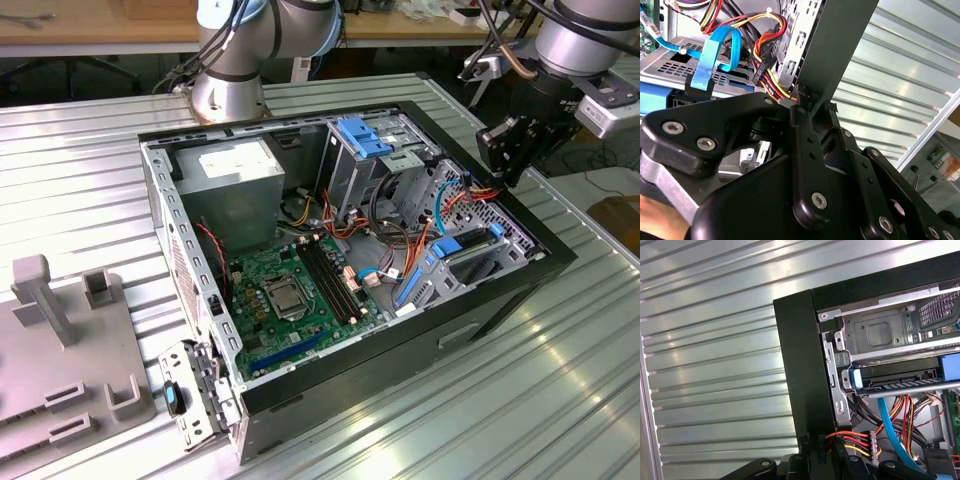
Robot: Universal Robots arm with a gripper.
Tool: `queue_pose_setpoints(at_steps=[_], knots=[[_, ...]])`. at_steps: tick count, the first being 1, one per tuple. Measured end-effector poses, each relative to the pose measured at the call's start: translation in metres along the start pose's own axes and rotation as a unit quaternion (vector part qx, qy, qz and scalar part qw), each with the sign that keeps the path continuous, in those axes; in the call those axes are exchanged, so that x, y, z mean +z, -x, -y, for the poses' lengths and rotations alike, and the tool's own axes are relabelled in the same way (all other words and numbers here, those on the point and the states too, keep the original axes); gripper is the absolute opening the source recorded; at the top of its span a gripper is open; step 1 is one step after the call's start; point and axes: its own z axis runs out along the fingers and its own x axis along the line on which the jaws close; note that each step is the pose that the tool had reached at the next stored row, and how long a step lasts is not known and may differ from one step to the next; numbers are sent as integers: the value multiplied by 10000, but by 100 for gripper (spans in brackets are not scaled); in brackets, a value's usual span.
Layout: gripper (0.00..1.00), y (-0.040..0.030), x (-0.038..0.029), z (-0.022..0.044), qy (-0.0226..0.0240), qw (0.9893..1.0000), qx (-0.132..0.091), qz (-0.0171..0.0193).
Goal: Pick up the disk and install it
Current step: 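Insert the first disk wire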
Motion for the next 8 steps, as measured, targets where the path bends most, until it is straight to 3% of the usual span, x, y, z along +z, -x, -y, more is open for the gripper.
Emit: queue_pose_setpoints(at_steps=[2, 5, 8], knots=[[17, 0, 0, 0, 0, 10000, 0, 0], [17, 0, -1, 0, 0, 10000, 0, 0], [17, -21, -101, 3, 3, 10000, -1, 0]])
